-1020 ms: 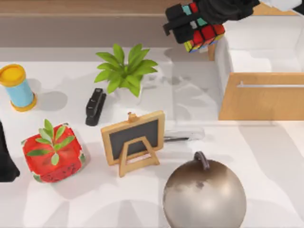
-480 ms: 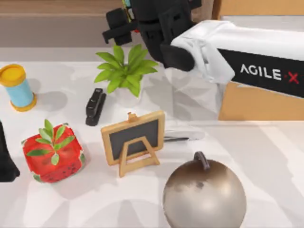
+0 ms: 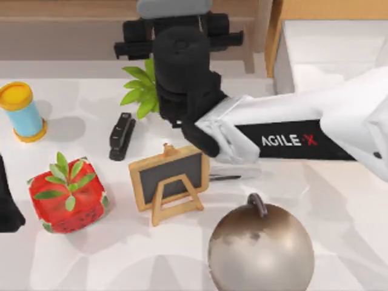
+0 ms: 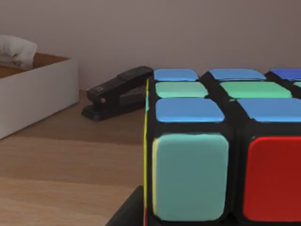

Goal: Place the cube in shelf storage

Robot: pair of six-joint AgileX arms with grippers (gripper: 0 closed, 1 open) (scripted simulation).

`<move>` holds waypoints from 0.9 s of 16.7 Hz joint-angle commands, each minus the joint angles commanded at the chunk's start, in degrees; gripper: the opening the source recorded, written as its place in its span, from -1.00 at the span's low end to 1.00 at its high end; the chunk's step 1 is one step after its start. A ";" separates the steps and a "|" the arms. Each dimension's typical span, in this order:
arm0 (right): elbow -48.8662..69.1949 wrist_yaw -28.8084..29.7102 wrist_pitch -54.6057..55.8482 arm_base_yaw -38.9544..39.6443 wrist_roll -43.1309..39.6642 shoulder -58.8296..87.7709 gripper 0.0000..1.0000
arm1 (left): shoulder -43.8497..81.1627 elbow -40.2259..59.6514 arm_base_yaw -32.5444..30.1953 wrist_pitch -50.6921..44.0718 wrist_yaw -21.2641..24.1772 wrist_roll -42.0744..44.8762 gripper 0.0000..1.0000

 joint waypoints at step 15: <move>2.30 3.31 8.54 -0.46 -0.71 4.39 -1.00 | 0.00 0.00 0.00 0.00 0.00 0.00 1.00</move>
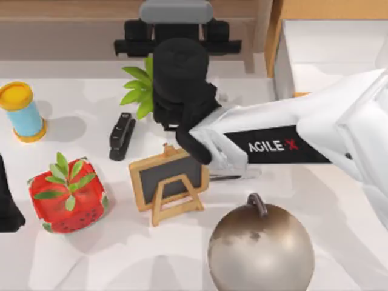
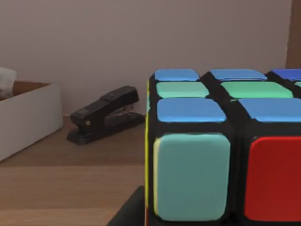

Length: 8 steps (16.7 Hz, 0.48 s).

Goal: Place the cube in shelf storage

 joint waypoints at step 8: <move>20.19 -5.27 -10.30 -5.37 0.75 9.78 -1.00 | 0.00 0.00 0.00 0.00 0.00 0.00 1.00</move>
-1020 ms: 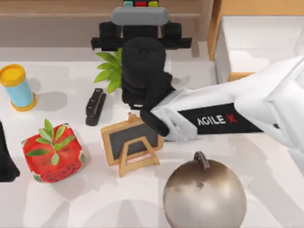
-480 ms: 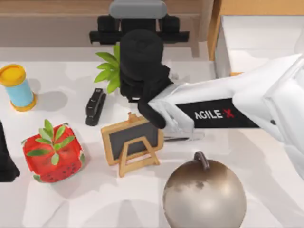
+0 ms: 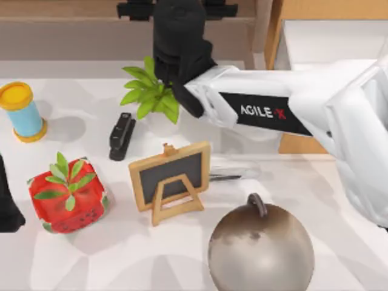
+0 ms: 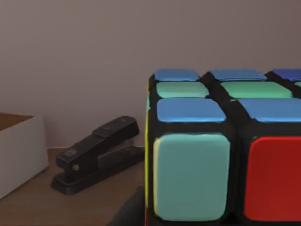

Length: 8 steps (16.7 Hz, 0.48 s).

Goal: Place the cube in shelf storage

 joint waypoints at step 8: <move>4.72 -1.21 -2.70 -1.09 -0.05 3.23 -1.00 | 0.00 0.00 0.00 0.00 0.00 0.00 1.00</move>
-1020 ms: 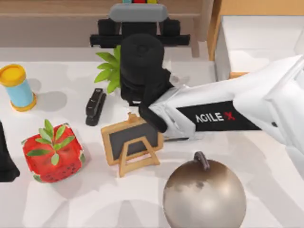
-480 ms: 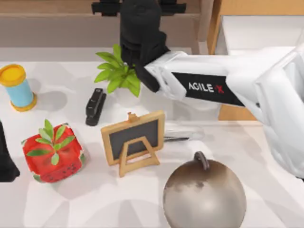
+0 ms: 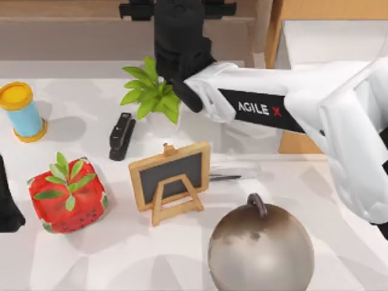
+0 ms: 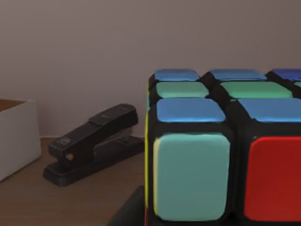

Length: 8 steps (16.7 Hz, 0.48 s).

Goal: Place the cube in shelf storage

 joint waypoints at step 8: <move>0.00 0.00 0.00 0.00 0.00 0.00 0.21 | 0.00 0.00 0.00 0.00 0.00 0.00 1.00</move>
